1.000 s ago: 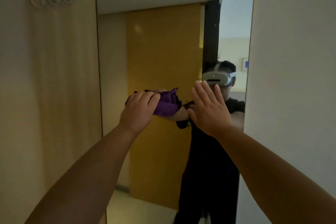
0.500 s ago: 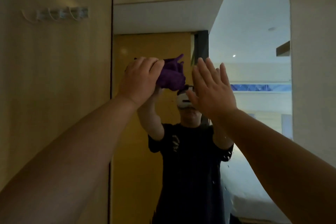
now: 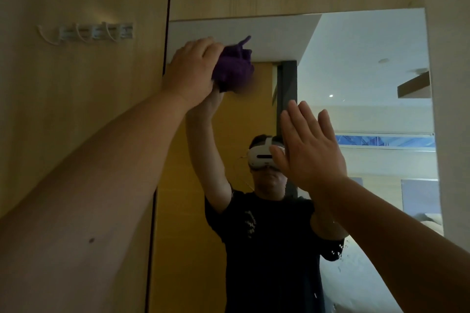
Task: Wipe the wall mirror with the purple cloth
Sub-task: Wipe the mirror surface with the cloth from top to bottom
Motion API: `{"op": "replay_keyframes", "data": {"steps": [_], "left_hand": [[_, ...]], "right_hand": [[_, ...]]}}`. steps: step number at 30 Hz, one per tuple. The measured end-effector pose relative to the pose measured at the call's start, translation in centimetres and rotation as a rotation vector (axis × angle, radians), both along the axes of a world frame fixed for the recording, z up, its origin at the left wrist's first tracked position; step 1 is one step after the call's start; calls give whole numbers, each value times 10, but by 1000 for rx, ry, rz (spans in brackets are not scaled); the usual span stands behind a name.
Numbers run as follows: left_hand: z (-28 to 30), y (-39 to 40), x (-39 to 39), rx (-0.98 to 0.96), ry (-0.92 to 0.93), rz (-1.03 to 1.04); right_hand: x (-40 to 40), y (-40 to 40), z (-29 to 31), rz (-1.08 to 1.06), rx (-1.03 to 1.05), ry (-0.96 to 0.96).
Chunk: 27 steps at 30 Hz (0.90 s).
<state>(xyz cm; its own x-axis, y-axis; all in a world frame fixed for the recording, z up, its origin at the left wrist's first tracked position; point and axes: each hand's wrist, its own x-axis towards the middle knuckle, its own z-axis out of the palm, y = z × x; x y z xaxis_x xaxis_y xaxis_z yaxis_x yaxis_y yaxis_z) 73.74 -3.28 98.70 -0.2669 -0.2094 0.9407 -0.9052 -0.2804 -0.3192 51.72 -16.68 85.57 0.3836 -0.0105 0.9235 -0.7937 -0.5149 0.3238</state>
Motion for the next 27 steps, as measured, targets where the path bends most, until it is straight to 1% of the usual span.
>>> {"op": "replay_keyframes", "data": {"steps": [1, 3, 6, 8, 11, 14, 17, 20, 27], "left_hand": [[-3, -3, 7, 73, 39, -12], [-11, -10, 18, 128, 34, 47], [-16, -11, 22, 121, -13, 141], [-17, -10, 24, 122, -14, 160], [-22, -11, 23, 113, -1, 144], [-43, -11, 20, 99, 15, 100], [-94, -15, 23, 55, 10, 24], [-164, -14, 29, 38, 0, -19], [-352, 9, 40, 188, 57, -2]], "right_hand": [[0, -1, -1, 4, -4, -1], [1, -2, -1, 10, -20, -10], [2, -4, 0, 19, -34, -5], [2, -5, -1, 31, -39, -7], [2, -7, -2, 24, -50, -17], [2, -6, -2, 23, -51, -16], [2, -3, -5, 11, -36, -28], [3, -1, -4, -3, -19, -33], [2, 5, -1, -41, 44, -30]]}}
